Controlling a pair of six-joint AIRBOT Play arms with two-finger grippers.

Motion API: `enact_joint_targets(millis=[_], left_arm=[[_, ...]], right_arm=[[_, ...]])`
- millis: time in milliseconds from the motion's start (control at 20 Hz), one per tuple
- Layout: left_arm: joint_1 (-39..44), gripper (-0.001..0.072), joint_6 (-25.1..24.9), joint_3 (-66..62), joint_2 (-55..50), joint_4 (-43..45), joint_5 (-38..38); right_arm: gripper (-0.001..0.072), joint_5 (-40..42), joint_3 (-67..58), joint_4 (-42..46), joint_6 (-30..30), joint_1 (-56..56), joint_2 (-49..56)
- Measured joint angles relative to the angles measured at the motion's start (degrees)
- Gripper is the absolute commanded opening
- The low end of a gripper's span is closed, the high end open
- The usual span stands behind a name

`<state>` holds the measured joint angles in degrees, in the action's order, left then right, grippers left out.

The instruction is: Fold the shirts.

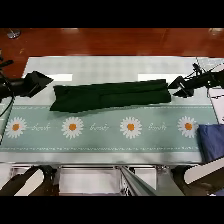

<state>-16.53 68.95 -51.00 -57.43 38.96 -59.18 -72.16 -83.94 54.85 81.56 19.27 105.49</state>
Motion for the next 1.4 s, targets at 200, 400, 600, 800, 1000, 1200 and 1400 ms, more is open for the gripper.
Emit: enact_joint_targets(millis=[200, 400, 600, 800, 1000, 1200, 1400], left_arm=[[7.3, 0.0692, -2.0, 3.3, 3.5, -3.7, 1.9], [12.6, 0.0027, -2.6, 4.1, 1.8, -5.1, 2.6], [17.5, 0.0022, -3.8, 3.0, -0.9, -3.9, 3.4], [28.4, 0.0023, 7.4, -4.6, -7.7, 13.4, 6.6], [40.9, 0.0024, 14.5, -17.2, -19.5, 21.2, 12.6], [52.9, 0.0025, 20.6, -30.8, -34.0, 23.5, 15.3], [62.1, 0.0024, 24.5, -39.8, -45.1, 19.9, 15.8]], right_arm=[[0.0023, 0.6, 0.1, -1.1, 0.0, -3.9, 1.8], [0.0022, -2.3, -2.6, -1.2, -1.2, -6.0, 0.8], [0.0022, -6.1, -3.0, 2.8, -2.1, -5.3, -8.2], [0.0022, -6.4, 3.3, 7.2, -2.6, -4.5, -24.0], [0.0022, -6.4, 12.3, 9.1, -1.0, -4.2, -40.7], [0.0023, -6.5, 18.2, 8.3, 1.4, -4.1, -52.5], [0.0023, -6.7, 20.0, 6.6, 2.4, -4.2, -57.2]])
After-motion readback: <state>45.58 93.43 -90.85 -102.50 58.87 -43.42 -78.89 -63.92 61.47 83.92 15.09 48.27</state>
